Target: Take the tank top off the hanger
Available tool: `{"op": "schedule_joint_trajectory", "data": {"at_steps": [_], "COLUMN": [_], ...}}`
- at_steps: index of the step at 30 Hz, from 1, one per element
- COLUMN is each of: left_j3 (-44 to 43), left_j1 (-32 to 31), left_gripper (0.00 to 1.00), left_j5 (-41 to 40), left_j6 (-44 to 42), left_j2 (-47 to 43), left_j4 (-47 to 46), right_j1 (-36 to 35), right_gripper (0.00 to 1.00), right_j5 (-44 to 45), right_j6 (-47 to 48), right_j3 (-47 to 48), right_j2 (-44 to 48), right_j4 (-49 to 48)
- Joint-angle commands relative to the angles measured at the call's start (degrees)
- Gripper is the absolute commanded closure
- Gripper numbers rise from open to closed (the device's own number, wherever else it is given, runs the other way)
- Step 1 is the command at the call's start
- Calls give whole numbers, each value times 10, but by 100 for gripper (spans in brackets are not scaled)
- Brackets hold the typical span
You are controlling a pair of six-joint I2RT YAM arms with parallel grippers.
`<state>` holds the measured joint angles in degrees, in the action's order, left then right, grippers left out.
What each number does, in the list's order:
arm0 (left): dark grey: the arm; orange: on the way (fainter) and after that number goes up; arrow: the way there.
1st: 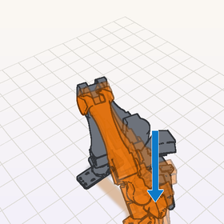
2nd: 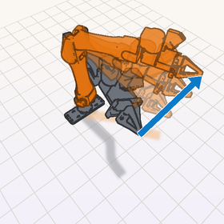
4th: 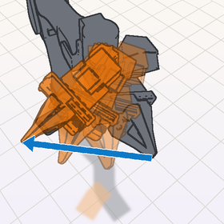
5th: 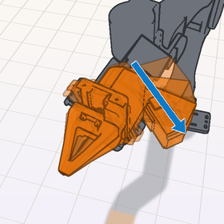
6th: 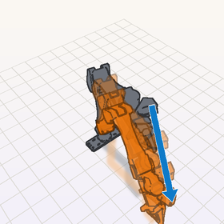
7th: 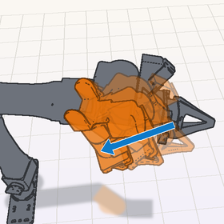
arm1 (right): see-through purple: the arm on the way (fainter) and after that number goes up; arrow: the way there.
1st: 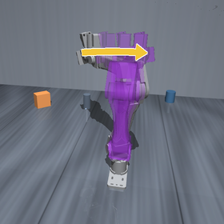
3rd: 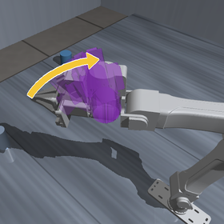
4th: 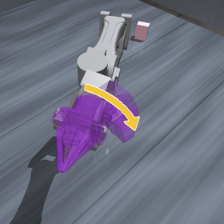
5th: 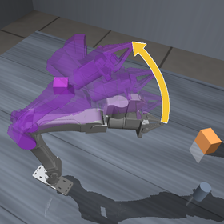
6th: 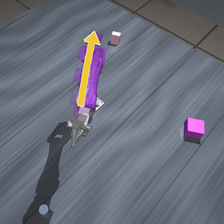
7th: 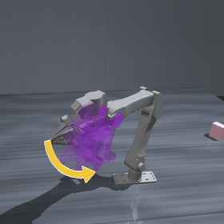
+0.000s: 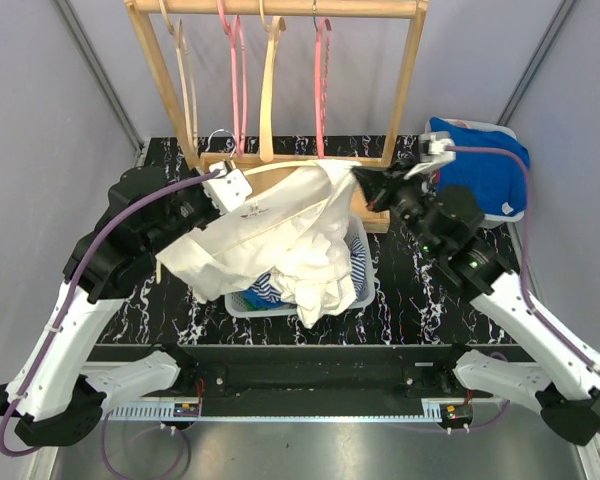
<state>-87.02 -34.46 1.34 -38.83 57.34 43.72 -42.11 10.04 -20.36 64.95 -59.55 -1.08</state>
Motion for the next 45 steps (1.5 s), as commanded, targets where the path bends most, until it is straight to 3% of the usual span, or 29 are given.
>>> {"op": "schedule_joint_trajectory", "data": {"at_steps": [1,7,13,21,26,28,30,31,33,34,38,45], "left_j3": [11,17,-2,-78,-130,-134,-133,-133,-120,-115,-97,-115], "left_j1": [3,4,7,11,11,11,11,11,10,8,-6,-25], "left_gripper": [100,100,100,100,100,100,100,100,100,100,100,100], "left_j5": [-11,-21,9,51,103,109,111,113,111,99,62,56], "left_j6": [-15,-24,-17,12,36,33,31,29,17,1,-55,-96], "left_j2": [-16,-17,-21,-13,8,15,25,27,37,40,58,81], "left_j4": [-17,-13,10,45,59,57,50,46,36,30,15,20], "right_j1": [83,146,156,162,160,161,161,161,160,161,161,161], "right_gripper": [100,100,100,100,100,99,89,75,64,51,29,23], "right_j5": [32,20,38,24,-83,-226,-327,-354,-413,-422,-469,-499], "right_j6": [-19,-30,-27,19,40,66,90,99,130,139,179,251], "right_j3": [-17,-28,-25,-102,-107,-104,-38,-11,64,87,185,309], "right_j2": [71,90,49,54,83,103,91,84,68,66,55,-9], "right_j4": [5,35,78,69,65,67,123,192,255,309,405,456]}}
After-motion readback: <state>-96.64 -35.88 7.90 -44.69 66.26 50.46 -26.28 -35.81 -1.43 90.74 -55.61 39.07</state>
